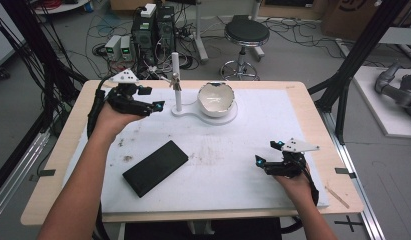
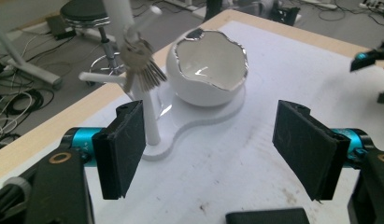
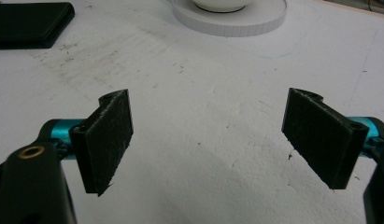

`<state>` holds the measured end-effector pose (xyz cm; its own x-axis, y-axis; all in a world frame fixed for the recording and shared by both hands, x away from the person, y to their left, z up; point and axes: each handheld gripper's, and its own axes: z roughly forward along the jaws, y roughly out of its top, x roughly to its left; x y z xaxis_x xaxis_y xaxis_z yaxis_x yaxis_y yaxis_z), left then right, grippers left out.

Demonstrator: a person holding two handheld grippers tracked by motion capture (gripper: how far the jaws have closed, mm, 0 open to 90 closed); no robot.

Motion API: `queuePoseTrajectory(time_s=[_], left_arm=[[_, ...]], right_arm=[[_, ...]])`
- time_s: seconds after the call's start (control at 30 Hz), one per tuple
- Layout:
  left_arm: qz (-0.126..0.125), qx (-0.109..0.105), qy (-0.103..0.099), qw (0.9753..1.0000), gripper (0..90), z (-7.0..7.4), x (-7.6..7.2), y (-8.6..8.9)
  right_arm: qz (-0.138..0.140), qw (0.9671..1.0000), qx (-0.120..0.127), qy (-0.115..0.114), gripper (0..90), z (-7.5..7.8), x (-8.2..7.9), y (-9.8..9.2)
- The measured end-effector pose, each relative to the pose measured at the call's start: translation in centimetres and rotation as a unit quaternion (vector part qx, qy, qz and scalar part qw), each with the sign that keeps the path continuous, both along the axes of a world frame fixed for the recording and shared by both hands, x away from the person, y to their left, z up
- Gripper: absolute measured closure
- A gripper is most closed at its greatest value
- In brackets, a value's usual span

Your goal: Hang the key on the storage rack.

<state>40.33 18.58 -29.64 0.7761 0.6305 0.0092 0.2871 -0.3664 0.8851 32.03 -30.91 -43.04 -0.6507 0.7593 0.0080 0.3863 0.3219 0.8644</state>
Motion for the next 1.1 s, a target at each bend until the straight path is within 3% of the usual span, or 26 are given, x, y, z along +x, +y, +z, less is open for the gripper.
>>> queuePoseTrajectory(time_s=[0.13,0.17,0.23,0.27,0.43,0.47,0.5,0.6,0.7,0.8,0.87,0.93,1.1], left_arm=[[-0.002,-0.014,-0.004,0.9999,22.3,-1.9,-1.9,0.3],[-0.002,-0.014,-0.004,0.9999,22.1,-1.9,-1.9,0.3],[0.004,0.003,-0.003,1.0,22.1,-3.3,-2.8,0.3],[0.004,0.003,-0.003,1.0,22.1,-3.3,-2.8,0.3],[0.012,-0.003,0.002,0.9999,20.9,-6.0,-4.5,0.4],[0.014,-0.015,0.005,0.9998,20.9,-6.4,-4.8,0.5],[0.015,-0.047,0.017,0.9986,20.8,-7.4,-5.4,0.9],[0.02,-0.056,0.02,0.9981,19.9,-8.1,-5.9,1.0],[0.015,-0.048,0.026,0.9984,17.5,-8.9,-6.1,1.2],[0.006,-0.055,0.022,0.9982,17.5,-9.4,-6.4,1.3],[0.006,-0.044,0.021,0.9988,17.6,-9.9,-6.6,1.3],[0.009,-0.028,0.02,0.9994,17.6,-10.4,-6.7,1.4],[0.026,-0.024,0.039,0.9986,17.6,-11.4,-6.7,2.1]], right_arm=[[0.001,1.0,-0.003,0.0,16.7,0.0,0.0,0.1],[0.001,1.0,-0.003,0.0,16.7,0.0,0.0,0.1],[0.002,1.0,-0.004,0.0,16.7,0.0,0.0,0.1],[0.002,1.0,-0.004,0.0,16.7,0.0,0.0,0.1],[0.001,1.0,-0.003,0.002,16.7,-0.1,0.0,0.1],[0.001,1.0,-0.003,0.002,16.7,-0.1,0.0,0.1],[0.001,1.0,-0.001,0.002,16.7,-0.1,0.0,0.0],[-0.003,1.0,0.0,0.002,16.7,0.0,0.0,-0.2],[-0.006,1.0,0.001,-0.001,16.7,0.0,0.0,-0.4],[-0.006,1.0,0.0,-0.002,16.7,0.0,0.0,-0.5],[-0.009,1.0,0.0,-0.001,16.7,0.0,0.0,-0.6],[-0.01,0.9999,0.001,-0.002,16.7,0.0,0.1,-0.7],[-0.012,0.9999,-0.001,0.001,16.7,-0.1,0.4,-0.8]])
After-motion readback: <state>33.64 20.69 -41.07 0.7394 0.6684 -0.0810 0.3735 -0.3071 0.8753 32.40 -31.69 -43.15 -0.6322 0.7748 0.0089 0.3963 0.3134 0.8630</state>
